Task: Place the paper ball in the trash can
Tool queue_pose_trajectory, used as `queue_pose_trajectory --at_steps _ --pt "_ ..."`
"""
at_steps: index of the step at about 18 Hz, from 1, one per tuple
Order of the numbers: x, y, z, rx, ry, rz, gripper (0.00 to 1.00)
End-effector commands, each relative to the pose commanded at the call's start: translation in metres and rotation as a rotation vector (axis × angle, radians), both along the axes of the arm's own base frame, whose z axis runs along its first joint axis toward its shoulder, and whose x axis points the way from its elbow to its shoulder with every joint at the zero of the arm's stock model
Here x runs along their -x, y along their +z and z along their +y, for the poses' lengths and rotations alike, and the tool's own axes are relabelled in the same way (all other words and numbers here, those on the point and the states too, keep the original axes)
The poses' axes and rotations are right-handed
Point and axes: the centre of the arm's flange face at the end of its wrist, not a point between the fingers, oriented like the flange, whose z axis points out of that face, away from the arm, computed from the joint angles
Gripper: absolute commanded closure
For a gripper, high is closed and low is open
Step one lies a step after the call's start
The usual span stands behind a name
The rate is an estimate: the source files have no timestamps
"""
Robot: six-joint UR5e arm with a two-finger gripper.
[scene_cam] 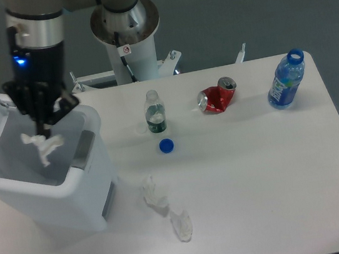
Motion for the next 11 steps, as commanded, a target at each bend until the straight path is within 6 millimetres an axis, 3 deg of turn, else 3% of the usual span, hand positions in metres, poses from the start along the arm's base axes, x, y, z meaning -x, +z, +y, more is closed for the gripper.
queue_pose_trajectory --at_steps 2,7,11 --pt "-0.002 -0.003 0.002 -0.002 -0.007 -0.013 0.00" --pt "-0.002 -0.003 0.004 -0.023 -0.019 -0.049 0.00" --pt "0.019 -0.010 0.003 -0.010 0.011 -0.043 0.00"
